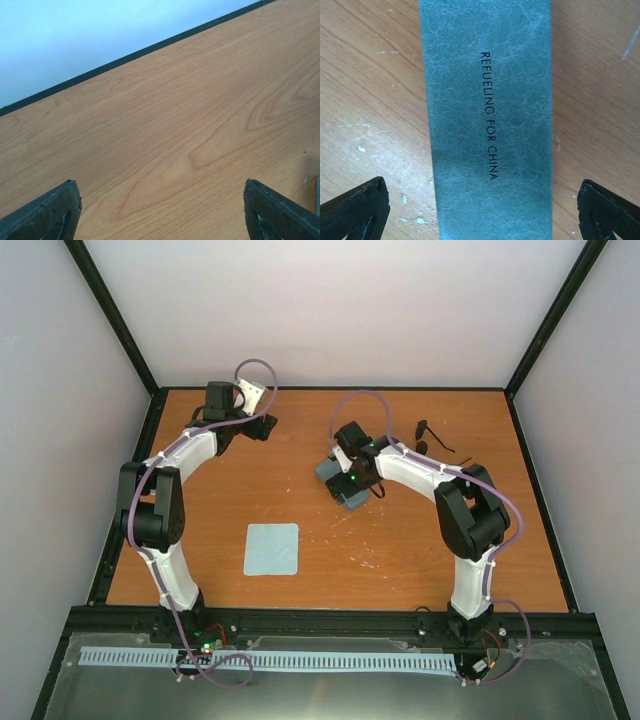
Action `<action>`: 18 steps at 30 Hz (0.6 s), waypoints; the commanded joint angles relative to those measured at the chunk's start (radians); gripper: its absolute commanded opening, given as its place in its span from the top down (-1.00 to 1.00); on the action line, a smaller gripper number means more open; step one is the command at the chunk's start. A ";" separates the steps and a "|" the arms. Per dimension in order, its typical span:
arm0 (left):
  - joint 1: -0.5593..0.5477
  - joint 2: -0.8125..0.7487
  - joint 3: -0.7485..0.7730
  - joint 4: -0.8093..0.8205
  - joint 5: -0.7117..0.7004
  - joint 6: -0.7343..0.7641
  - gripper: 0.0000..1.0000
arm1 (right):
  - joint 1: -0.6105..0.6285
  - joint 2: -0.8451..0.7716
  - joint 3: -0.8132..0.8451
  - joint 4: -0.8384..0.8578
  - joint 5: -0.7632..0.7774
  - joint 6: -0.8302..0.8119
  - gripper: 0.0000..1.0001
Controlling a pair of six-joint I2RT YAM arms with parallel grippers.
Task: Organize the sunglasses
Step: Pick up the sunglasses case from the center of the board.
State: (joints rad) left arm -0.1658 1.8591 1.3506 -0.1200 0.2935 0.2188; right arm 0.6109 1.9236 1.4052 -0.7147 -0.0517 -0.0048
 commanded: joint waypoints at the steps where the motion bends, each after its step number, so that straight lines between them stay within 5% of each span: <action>1: 0.011 -0.040 0.007 -0.001 -0.009 -0.089 -0.75 | 0.001 0.015 0.020 0.025 0.055 -0.035 -1.00; 13: 0.012 -0.010 0.065 -0.075 -0.001 -0.080 -0.78 | 0.001 0.098 0.070 0.022 0.047 -0.049 -0.99; 18: 0.011 -0.001 0.076 -0.078 0.027 -0.091 -0.77 | 0.000 0.106 0.078 0.026 0.043 -0.049 -0.61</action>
State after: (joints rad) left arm -0.1532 1.8477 1.3811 -0.1650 0.2886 0.1482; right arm 0.6109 2.0190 1.4506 -0.6994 -0.0135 -0.0479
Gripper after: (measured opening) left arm 0.887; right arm 0.893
